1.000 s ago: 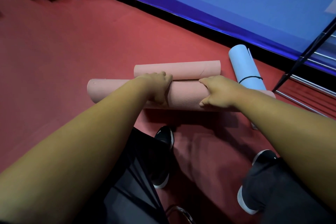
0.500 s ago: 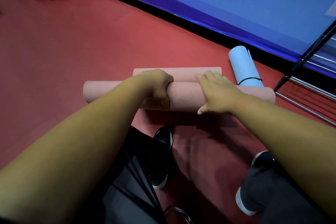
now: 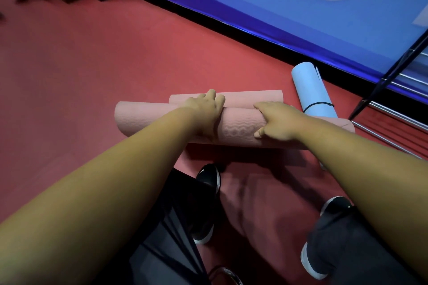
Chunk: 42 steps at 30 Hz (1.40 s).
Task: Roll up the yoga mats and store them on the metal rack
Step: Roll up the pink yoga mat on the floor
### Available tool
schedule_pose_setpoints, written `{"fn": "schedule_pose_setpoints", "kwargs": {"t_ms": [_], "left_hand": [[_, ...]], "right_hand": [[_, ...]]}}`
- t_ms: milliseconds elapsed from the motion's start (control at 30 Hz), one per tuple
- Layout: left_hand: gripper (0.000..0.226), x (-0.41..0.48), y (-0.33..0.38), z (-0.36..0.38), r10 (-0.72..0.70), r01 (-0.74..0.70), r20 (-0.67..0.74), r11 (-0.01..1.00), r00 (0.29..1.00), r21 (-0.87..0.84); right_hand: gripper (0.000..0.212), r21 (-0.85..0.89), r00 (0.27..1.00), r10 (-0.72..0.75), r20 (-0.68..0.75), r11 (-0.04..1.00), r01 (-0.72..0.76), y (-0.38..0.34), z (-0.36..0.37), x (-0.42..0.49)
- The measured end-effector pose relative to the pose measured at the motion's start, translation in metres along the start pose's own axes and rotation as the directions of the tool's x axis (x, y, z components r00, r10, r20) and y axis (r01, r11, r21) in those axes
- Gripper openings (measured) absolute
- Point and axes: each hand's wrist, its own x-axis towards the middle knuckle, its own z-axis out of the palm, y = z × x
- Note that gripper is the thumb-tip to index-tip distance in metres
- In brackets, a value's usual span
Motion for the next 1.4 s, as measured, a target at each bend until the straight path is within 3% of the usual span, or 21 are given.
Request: {"fn": "schedule_pose_setpoints", "kwargs": {"t_ms": [167, 267, 400, 500, 667, 800, 1000, 1133, 1233, 1400], "left_hand": [[0.075, 0.005, -0.006, -0.006, 0.041, -0.041, 0.005, 0.996, 0.999, -0.077], [0.069, 0.005, -0.012, -0.008, 0.055, -0.051, 0.02, 0.989, 0.998, -0.139], [0.063, 0.006, -0.017, -0.008, 0.021, -0.007, 0.07, 0.983, 0.997, -0.182], [0.065, 0.004, -0.018, -0.006, 0.016, -0.004, 0.062, 0.981, 0.998, -0.195], [0.079, 0.004, -0.014, 0.002, 0.007, -0.002, 0.032, 0.989, 0.999, -0.145], [0.105, 0.003, -0.008, 0.003, -0.011, 0.013, 0.025, 0.996, 1.0, -0.086], [0.084, 0.004, -0.005, -0.005, 0.035, -0.036, -0.019, 0.995, 0.999, -0.096], [0.069, 0.004, -0.01, -0.006, 0.045, -0.048, -0.02, 0.989, 0.999, -0.14], [0.071, 0.004, -0.012, -0.008, 0.018, -0.015, 0.014, 0.985, 1.0, -0.174], [0.076, 0.005, -0.012, -0.012, 0.011, 0.002, 0.082, 0.988, 0.997, -0.156]], "right_hand": [[0.088, 0.087, 0.999, -0.004, 0.034, 0.996, 0.001, 0.004, -0.002, -0.003], [0.086, 0.033, 1.0, -0.029, 0.005, 0.999, 0.029, 0.006, 0.0, -0.004], [0.121, -0.161, 0.999, -0.039, -0.031, 0.986, 0.034, 0.005, 0.009, -0.004], [0.135, -0.15, 0.998, -0.034, -0.048, 0.988, 0.027, 0.004, 0.011, -0.004], [0.128, -0.087, 1.0, 0.009, -0.01, 0.996, -0.009, 0.0, 0.003, -0.001], [0.121, -0.021, 0.999, 0.018, 0.046, 1.0, -0.017, -0.001, 0.002, 0.001], [0.13, 0.026, 0.998, 0.009, 0.069, 1.0, -0.011, 0.005, 0.001, 0.003], [0.128, -0.114, 0.999, -0.033, 0.022, 0.993, 0.035, 0.005, 0.006, -0.001], [0.135, -0.216, 0.994, -0.082, -0.072, 0.974, 0.064, 0.005, 0.014, -0.003], [0.123, -0.224, 0.988, -0.072, -0.137, 0.974, 0.04, 0.0, 0.016, -0.003]]}}
